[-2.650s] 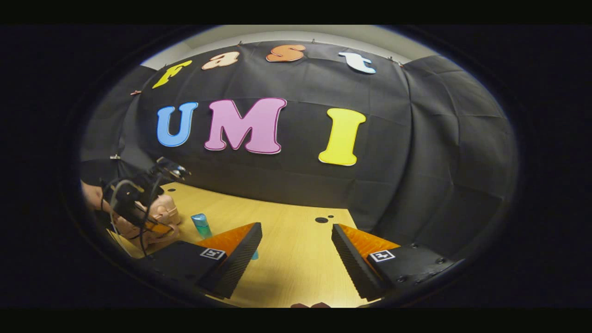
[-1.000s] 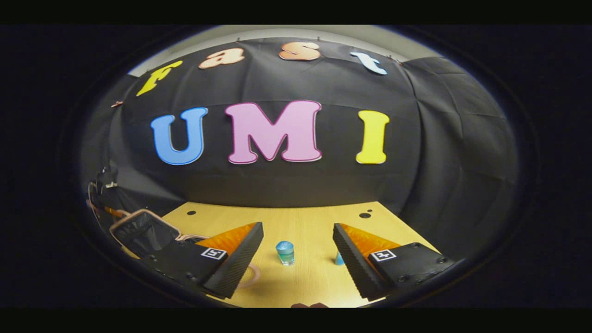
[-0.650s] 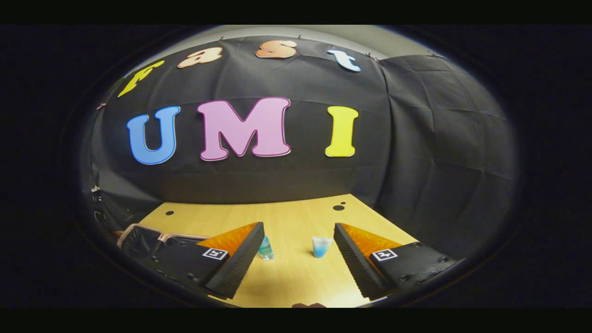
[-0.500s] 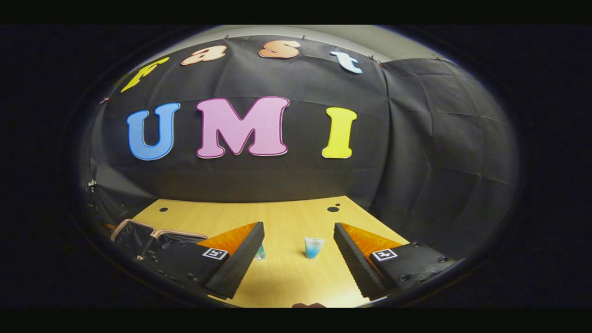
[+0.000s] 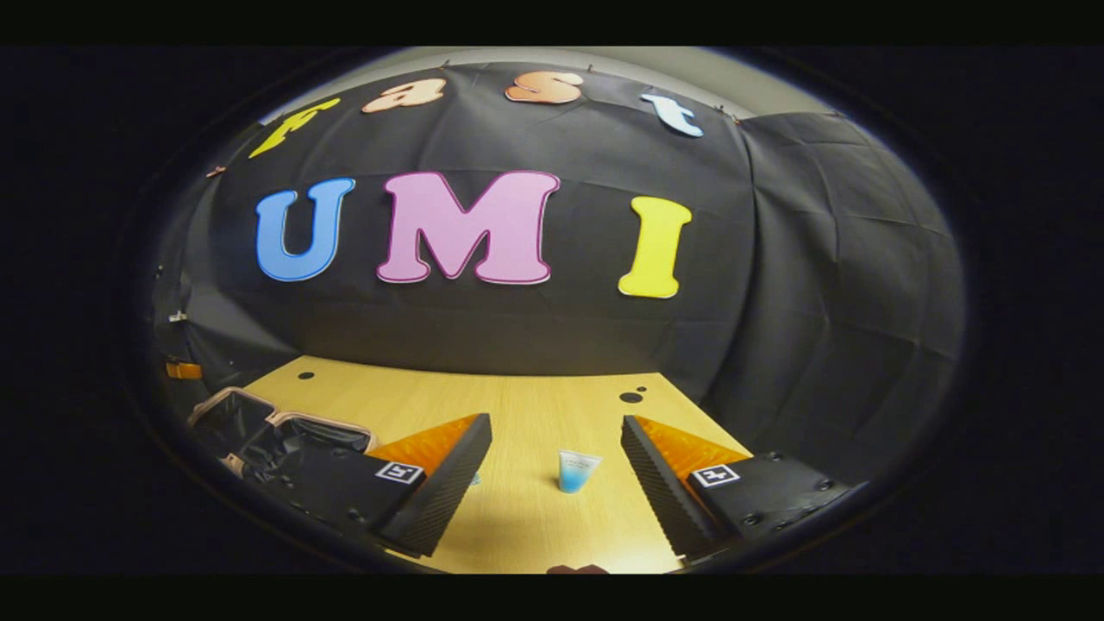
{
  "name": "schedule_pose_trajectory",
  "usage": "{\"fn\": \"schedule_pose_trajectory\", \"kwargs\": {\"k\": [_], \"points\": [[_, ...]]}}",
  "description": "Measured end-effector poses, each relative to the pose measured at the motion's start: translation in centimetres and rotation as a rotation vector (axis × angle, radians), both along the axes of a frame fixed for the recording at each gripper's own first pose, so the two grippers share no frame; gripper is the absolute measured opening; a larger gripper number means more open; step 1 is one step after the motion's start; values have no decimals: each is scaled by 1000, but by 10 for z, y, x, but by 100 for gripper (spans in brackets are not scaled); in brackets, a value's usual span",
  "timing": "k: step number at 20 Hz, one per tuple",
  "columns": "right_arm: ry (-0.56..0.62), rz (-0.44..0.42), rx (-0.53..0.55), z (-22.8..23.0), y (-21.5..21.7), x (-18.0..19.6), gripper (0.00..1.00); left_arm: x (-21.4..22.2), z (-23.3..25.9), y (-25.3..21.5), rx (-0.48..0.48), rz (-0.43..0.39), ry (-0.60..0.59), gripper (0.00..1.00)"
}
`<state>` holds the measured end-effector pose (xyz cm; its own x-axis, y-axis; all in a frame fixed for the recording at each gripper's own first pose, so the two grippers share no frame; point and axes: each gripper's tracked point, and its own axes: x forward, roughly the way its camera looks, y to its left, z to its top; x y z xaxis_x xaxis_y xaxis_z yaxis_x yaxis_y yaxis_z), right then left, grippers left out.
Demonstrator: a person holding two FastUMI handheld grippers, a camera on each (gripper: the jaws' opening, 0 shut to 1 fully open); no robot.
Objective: First open the suitcase, pack the skin care products into it, and then close the suitcase.
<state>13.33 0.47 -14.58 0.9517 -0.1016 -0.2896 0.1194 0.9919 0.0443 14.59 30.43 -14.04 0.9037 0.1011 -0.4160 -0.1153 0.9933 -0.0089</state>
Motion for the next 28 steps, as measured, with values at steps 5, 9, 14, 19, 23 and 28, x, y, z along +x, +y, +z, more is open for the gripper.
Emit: {"fn": "schedule_pose_trajectory", "kwargs": {"k": [5,9,14,19,23,28], "points": [[64,43,7,-46,-15,18,97,19,-11,-189,-122,-238,8,95],[171,85,49,-99,-20,28,97,32,-59,-301,-178,-338,107,96],[270,119,95,-145,-25,35,97,55,-117,-362,-129,-337,286,96],[332,148,119,-177,-23,52,96,66,-131,-399,-135,-327,356,96],[389,141,138,-204,-28,60,96,75,-141,-412,-90,-339,379,96],[449,127,128,-238,-29,72,97,90,-146,-431,-66,-339,416,95]]}}
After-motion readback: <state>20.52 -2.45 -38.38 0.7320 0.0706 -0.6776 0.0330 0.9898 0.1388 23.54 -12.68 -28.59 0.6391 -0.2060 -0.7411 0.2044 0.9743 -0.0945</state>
